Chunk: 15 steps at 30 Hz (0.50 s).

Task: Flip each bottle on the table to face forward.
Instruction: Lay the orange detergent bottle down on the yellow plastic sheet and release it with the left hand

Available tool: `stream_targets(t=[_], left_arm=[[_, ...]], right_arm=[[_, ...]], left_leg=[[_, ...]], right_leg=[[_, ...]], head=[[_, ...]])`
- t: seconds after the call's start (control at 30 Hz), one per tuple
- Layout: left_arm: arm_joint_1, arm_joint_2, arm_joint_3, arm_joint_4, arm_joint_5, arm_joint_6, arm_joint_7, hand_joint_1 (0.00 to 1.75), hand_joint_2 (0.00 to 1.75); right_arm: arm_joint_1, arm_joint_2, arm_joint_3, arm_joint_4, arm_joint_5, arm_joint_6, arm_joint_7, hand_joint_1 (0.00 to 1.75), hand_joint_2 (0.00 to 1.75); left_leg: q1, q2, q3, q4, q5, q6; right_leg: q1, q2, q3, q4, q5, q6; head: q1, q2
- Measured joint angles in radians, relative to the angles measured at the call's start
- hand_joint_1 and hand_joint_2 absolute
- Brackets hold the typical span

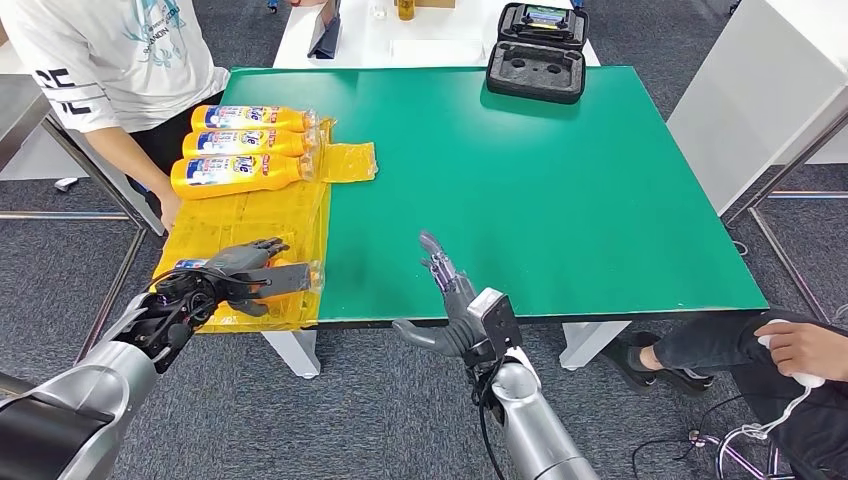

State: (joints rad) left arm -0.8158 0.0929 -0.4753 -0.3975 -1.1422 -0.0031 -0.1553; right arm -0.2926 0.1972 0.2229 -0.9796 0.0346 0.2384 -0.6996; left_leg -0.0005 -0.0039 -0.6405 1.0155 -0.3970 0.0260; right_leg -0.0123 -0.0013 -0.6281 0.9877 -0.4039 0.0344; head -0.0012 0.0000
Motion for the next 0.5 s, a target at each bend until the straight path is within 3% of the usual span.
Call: stream_targets(t=[0.1,0.23,0.5], left_arm=[[0.0,0.002,0.0,0.0,-0.002,0.005,0.0,0.0,1.75],[0.0,0.002,0.003,0.0,-0.003,0.013,-0.001,0.0,0.0],[0.009,0.008,0.029,-0.007,0.019,0.029,-0.059,0.0,0.0]], right_arm=[[-0.004,0.0,0.001,0.009,0.0,-0.005,0.0,0.0,1.75],[-0.006,0.0,0.001,0.019,-0.001,-0.011,0.0,0.0,1.75],[-0.011,-0.001,0.001,0.039,-0.003,-0.018,0.0,0.0,1.75]], left_leg=[[0.0,0.0,0.0,0.0,0.0,0.0],[0.0,0.0,0.0,0.0,0.0,0.0],[0.0,0.0,0.0,0.0,0.0,0.0]], right_leg=[[0.0,0.0,0.0,0.0,0.0,0.0],[0.0,0.0,0.0,0.0,0.0,0.0],[0.0,0.0,0.0,0.0,0.0,0.0]], head=[[0.0,0.0],[0.0,0.0],[0.0,0.0]])
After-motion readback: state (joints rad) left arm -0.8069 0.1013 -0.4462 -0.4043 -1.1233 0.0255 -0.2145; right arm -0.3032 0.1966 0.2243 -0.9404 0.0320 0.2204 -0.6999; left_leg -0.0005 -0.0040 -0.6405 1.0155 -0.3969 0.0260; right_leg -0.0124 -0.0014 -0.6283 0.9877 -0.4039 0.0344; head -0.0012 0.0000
